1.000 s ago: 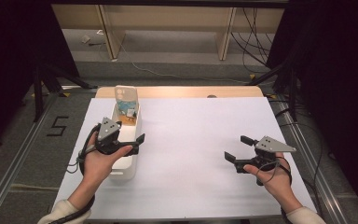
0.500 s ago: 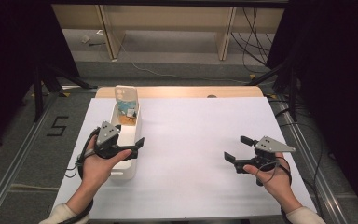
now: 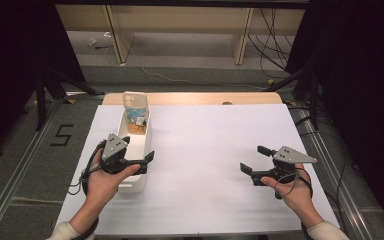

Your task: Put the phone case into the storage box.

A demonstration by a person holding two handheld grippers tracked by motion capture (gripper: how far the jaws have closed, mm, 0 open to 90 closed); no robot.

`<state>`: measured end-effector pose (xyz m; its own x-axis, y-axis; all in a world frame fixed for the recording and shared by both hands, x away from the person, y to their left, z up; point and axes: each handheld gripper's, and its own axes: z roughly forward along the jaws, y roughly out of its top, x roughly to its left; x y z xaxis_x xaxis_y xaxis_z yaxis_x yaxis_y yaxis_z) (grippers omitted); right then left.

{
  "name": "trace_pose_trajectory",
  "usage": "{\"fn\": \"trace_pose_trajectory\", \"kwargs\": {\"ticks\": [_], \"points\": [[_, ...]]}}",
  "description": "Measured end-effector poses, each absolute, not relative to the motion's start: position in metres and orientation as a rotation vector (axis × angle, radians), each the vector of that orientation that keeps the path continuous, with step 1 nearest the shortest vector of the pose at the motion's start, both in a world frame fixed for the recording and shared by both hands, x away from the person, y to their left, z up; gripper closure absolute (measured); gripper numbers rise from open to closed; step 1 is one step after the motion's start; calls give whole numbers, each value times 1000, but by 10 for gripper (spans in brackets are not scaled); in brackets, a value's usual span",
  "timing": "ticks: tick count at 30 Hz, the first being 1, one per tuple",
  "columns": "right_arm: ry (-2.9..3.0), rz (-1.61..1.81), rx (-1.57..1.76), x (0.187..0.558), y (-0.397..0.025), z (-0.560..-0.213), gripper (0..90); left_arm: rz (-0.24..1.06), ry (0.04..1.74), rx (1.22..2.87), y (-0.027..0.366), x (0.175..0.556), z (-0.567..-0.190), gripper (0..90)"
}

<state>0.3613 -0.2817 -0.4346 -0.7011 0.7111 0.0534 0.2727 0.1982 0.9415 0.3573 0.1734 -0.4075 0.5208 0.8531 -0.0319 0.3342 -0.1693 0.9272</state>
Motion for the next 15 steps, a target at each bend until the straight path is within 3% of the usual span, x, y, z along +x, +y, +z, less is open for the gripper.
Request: {"fn": "trace_pose_trajectory", "kwargs": {"ticks": [15], "points": [[2090,1510,915,361,-281,-435,87,621,973,1737,176,349,-407,58]]}}
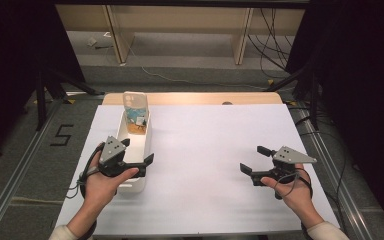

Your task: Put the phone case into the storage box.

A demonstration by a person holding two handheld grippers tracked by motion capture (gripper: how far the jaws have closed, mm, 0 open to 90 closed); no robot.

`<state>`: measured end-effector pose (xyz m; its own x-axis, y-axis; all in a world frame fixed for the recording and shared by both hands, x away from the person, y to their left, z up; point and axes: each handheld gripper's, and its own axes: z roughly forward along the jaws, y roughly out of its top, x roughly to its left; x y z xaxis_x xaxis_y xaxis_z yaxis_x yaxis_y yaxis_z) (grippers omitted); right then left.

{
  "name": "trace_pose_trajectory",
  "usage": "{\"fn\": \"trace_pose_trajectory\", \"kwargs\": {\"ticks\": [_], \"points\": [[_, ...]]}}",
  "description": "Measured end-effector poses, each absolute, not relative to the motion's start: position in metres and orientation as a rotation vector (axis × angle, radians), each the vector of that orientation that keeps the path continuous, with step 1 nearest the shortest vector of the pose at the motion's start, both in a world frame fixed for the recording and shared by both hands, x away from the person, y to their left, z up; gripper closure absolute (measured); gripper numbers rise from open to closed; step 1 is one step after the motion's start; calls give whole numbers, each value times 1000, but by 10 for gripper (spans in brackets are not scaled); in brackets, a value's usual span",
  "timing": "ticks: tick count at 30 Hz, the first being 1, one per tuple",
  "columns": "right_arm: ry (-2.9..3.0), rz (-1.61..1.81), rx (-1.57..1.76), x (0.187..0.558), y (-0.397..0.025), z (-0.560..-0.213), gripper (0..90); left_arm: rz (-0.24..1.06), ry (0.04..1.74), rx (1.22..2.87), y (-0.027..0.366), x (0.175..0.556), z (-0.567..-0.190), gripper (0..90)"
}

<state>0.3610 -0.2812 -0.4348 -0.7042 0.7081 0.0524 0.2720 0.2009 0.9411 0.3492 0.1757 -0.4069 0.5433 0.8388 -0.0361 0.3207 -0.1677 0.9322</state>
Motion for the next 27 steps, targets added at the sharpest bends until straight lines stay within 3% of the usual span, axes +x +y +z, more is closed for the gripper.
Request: {"fn": "trace_pose_trajectory", "kwargs": {"ticks": [27], "points": [[2096,1512,905,361,-281,-435,87,611,938,1728,185,338,-414,12]]}}
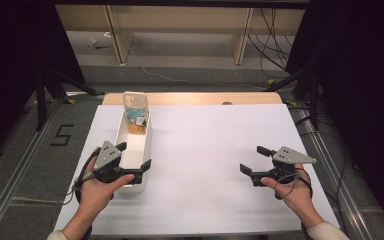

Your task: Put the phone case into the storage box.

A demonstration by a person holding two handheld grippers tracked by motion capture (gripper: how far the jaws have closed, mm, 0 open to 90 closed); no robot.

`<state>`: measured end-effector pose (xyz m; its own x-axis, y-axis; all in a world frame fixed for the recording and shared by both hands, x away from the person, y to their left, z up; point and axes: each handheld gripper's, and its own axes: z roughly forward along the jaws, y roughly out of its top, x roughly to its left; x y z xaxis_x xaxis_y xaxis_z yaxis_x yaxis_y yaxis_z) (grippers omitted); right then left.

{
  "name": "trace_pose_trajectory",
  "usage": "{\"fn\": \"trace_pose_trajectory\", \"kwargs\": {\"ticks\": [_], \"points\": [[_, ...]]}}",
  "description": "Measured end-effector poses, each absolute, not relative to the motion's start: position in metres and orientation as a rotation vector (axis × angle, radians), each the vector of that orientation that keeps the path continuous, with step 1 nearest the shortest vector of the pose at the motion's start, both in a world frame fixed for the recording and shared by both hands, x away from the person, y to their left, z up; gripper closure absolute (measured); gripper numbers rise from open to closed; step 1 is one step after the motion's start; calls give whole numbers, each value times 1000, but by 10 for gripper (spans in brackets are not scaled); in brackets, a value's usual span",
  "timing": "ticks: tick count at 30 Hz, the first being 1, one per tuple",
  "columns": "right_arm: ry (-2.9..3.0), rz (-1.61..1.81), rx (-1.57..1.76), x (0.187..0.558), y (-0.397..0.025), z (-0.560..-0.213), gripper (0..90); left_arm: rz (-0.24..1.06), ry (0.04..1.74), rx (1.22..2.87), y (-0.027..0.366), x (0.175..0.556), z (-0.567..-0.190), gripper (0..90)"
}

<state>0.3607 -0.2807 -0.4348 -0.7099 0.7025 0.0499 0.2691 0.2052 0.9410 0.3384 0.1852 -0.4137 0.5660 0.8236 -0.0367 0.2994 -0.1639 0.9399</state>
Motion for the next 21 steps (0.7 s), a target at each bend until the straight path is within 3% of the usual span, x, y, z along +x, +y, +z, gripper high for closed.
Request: {"fn": "trace_pose_trajectory", "kwargs": {"ticks": [21], "points": [[2105,1515,896,360,-280,-436,89,613,929,1725,189,336,-417,0]]}}
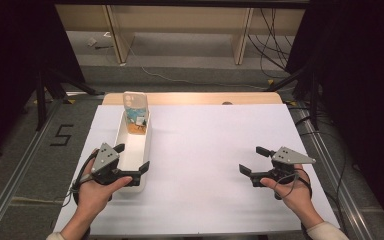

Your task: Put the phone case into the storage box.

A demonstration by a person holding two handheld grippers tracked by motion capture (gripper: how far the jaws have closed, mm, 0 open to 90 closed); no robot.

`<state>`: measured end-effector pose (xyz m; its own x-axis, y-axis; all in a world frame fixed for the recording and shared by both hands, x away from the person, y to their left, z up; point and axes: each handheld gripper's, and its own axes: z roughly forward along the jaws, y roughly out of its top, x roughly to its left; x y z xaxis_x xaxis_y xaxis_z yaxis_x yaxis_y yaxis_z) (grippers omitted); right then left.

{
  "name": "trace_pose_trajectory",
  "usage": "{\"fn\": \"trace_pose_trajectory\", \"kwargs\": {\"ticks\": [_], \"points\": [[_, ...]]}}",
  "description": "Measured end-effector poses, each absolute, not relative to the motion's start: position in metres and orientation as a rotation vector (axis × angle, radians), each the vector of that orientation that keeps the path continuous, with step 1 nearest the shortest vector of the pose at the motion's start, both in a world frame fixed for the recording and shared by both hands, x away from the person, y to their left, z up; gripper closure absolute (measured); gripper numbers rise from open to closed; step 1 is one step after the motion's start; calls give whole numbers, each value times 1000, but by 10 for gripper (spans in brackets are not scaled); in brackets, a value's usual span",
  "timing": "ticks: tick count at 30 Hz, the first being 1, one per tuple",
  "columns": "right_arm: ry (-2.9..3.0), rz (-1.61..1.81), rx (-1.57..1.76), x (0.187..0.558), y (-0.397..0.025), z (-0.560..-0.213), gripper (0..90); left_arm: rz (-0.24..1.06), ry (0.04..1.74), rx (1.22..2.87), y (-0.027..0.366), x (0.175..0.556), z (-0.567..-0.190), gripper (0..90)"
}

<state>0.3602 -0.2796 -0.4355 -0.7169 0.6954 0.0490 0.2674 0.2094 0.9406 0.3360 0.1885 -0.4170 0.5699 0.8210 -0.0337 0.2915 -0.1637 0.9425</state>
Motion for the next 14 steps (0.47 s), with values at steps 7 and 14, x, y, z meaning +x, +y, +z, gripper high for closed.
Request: {"fn": "trace_pose_trajectory", "kwargs": {"ticks": [7,14], "points": [[2103,1520,896,360,-279,-435,89,616,929,1725,188,336,-417,0],[2101,1518,900,360,-280,-435,89,617,924,1728,187,336,-417,0]]}}
